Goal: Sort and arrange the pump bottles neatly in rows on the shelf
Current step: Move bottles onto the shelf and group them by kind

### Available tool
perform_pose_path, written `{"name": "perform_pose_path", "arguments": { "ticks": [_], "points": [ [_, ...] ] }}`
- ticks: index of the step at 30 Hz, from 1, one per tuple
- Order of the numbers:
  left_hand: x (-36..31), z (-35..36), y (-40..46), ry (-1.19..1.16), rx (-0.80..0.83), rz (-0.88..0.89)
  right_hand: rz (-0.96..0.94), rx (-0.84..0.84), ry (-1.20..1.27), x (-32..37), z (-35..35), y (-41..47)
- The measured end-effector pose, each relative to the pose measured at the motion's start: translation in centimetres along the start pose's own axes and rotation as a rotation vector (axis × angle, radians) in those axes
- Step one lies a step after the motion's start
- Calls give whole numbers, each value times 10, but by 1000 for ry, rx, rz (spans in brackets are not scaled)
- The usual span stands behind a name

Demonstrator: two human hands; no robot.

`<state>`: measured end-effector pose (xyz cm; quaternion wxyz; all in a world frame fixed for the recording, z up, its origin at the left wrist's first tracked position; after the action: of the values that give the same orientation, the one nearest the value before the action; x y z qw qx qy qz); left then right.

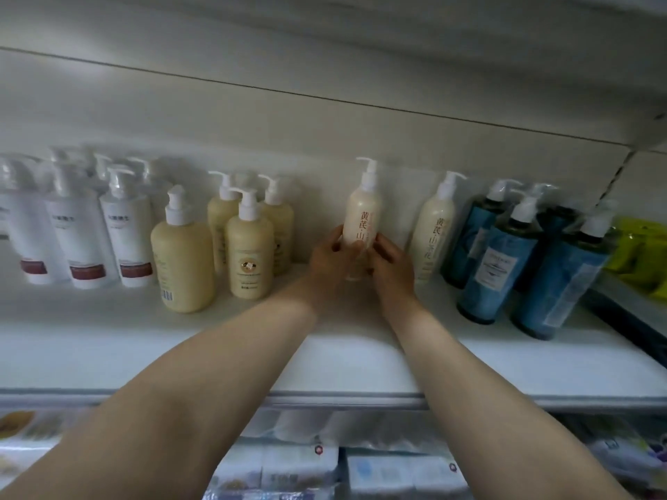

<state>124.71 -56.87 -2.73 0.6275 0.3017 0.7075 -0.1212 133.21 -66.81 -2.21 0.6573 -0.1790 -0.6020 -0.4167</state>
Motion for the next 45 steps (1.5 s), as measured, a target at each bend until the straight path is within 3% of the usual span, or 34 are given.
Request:
{"name": "perform_pose_path", "arguments": {
  "ticks": [6, 13, 17, 24, 33, 45],
  "points": [
    [10, -1, 10, 62, -59, 60, -31, -58, -49, -2, -8, 4],
    [17, 2, 8, 70, -88, 41, -304, -522, -168, 41, -63, -1],
    [28, -3, 6, 45, -111, -26, -209, -617, -194, 33, -79, -1],
    [34, 0, 8, 29, -92, -19, -59, -520, -134, 15, -87, 18],
    [36, -2, 9, 90, -101, 13, 44, -534, -30, -9, -98, 20],
    [22, -7, -4, 143, -131, -22, 31, -425, -105, -7, -89, 22]
  ]
}}
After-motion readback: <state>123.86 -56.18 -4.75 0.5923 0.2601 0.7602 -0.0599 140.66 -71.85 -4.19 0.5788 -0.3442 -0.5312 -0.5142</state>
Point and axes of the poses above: each hand's wrist, its own y-axis towards the middle knuckle, its own z-axis out of the palm, x = y × z, the point moved 9 cm from there along y, towards the middle knuckle, and after that the axes turned 15 degrees about y, right-handed, at the moved point
